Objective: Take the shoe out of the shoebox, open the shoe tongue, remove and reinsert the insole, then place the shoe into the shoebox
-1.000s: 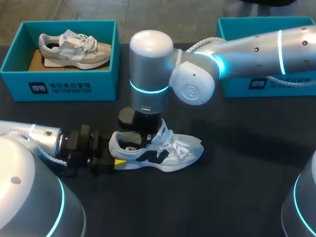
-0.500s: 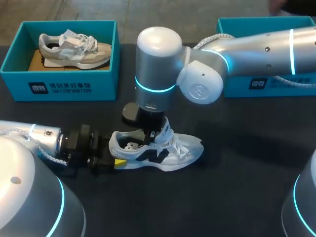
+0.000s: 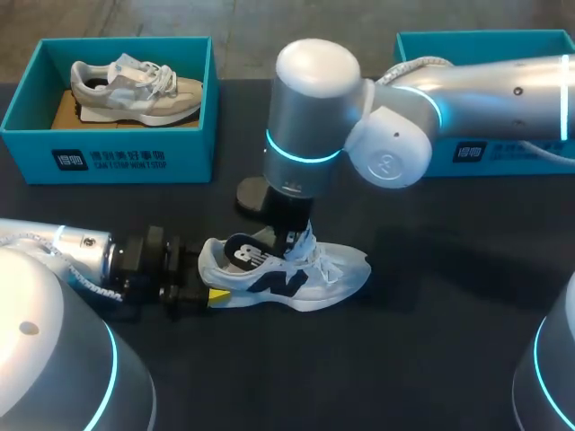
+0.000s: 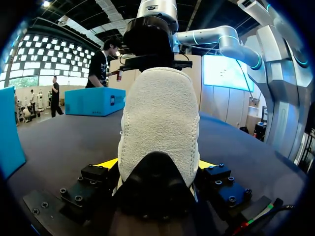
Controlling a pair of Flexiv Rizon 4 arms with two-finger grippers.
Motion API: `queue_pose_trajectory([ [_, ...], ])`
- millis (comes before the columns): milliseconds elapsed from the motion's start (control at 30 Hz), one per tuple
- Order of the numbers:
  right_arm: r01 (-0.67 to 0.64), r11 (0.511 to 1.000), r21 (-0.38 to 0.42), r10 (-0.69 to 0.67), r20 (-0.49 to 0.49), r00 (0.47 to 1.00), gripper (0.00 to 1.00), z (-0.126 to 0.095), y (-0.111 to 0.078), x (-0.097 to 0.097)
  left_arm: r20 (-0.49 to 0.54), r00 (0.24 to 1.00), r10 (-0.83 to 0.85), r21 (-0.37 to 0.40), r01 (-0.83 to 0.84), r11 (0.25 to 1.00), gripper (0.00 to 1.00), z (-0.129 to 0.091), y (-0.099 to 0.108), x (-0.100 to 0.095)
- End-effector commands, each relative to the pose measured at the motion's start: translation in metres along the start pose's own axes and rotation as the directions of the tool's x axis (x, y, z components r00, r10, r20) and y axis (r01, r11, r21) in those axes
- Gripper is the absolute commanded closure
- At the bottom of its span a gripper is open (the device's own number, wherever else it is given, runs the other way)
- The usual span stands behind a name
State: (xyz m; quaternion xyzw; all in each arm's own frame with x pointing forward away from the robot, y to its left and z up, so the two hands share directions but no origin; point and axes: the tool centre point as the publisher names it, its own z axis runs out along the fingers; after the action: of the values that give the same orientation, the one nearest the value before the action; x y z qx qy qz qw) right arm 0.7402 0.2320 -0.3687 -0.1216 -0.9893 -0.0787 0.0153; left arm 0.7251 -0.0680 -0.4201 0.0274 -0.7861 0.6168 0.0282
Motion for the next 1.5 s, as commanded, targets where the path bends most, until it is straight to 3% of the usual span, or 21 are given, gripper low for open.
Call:
queue_pose_trajectory([
  [33,0.017,0.999,-0.042,-0.017,-0.018,1.0,1.0,-0.008,-0.008,-0.004,0.004,1.0,0.0,-0.001,0.0,1.0,1.0,0.002,0.004,-0.002],
  [467,0.105,0.978,-0.18,-0.122,-0.086,0.989,1.0,-0.024,0.011,-0.007,0.004,1.0,0.0,-0.001,0.0,1.0,1.0,0.002,0.004,-0.002],
  [1000,0.226,0.946,-0.234,-0.272,-0.185,0.944,1.0,-0.039,0.045,-0.008,0.004,1.0,0.0,-0.001,0.0,1.0,1.0,0.002,0.004,-0.002],
  [1500,0.301,0.915,-0.27,-0.367,-0.246,0.897,1.0,-0.034,0.07,0.001,0.004,1.0,0.0,-0.001,0.0,1.0,1.0,0.002,0.004,-0.002],
])
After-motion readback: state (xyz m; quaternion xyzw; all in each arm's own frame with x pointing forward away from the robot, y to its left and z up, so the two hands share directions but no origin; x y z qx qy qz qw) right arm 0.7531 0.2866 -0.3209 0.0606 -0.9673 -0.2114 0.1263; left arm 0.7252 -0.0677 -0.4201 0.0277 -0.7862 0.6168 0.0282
